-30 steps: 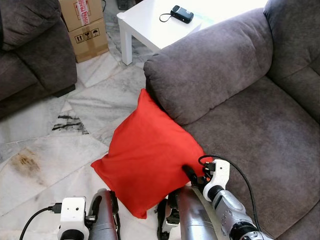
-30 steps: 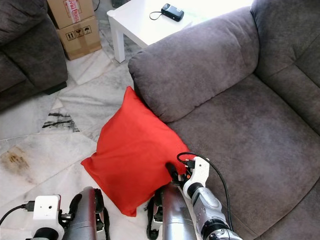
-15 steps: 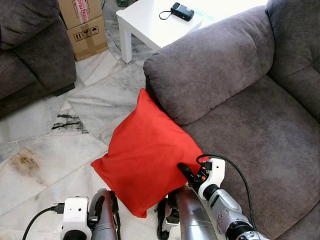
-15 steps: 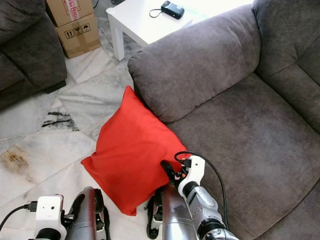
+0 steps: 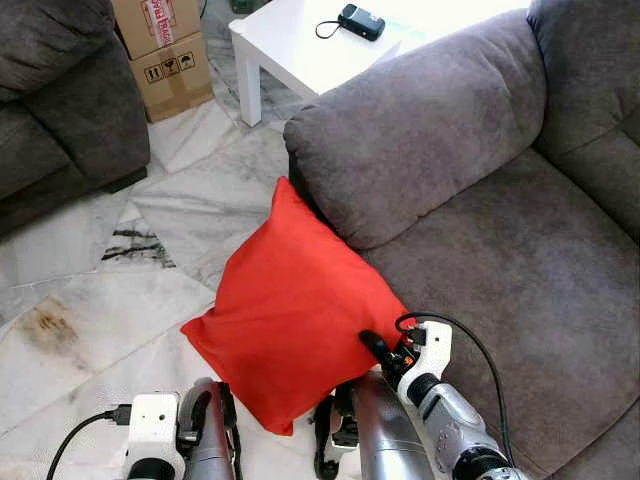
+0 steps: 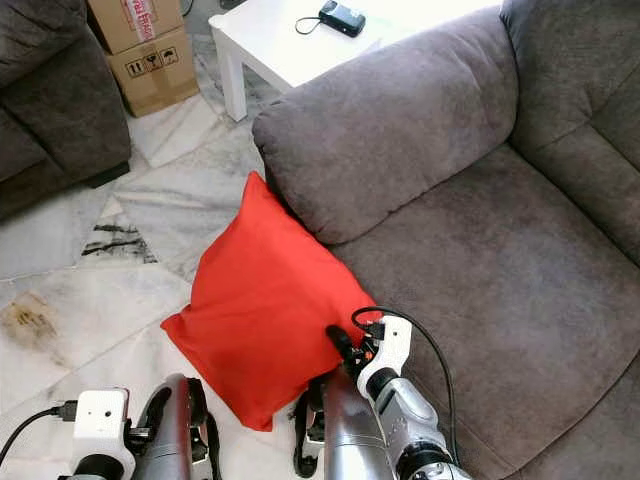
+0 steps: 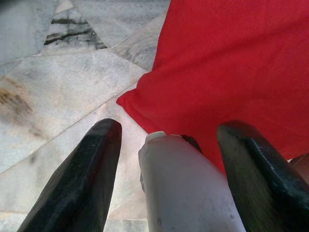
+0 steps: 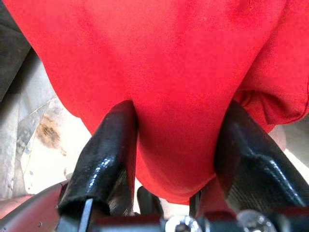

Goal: Move the pillow to the sofa from floor

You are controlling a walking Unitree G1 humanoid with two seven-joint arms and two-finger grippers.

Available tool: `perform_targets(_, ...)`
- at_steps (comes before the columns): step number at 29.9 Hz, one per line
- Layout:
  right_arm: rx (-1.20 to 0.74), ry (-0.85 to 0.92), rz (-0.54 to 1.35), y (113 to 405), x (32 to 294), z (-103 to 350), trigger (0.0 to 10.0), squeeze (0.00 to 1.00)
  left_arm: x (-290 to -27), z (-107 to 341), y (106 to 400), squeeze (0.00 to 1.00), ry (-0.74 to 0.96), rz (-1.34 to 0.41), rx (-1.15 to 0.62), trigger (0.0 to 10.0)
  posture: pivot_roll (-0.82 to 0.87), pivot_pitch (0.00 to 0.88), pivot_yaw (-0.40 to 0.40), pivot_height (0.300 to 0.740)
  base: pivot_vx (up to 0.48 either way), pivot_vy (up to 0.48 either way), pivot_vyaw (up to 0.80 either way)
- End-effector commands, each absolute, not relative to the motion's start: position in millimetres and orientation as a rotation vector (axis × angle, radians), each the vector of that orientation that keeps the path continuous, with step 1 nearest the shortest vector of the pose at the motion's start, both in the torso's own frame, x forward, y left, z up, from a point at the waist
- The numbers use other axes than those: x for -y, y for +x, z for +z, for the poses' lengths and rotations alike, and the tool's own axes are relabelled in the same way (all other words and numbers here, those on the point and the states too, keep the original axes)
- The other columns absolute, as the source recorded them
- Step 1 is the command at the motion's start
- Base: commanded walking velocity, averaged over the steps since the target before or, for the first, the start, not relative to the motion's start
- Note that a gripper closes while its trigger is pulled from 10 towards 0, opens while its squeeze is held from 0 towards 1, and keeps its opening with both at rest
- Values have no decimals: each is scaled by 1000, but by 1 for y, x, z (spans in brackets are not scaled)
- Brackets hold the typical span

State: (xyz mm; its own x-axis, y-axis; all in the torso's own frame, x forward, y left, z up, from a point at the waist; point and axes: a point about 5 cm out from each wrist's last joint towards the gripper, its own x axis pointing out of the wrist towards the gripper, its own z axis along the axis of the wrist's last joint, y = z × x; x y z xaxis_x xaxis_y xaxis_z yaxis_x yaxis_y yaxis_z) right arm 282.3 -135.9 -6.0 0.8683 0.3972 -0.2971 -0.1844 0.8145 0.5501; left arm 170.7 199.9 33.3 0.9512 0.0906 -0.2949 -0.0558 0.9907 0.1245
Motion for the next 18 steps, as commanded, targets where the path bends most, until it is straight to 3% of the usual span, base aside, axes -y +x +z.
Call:
perform_targets(1,-433,564,292,273,141,-14,0,0,-199,24,162,0,113,68,-359,10000,138,459,-175,638,0,0,0)
perform_targets(18,-463,521,331,272,134,-16,0,0,-198,24,170,0,112,62,-350,10000,143,432,-166,638,0,0,0)
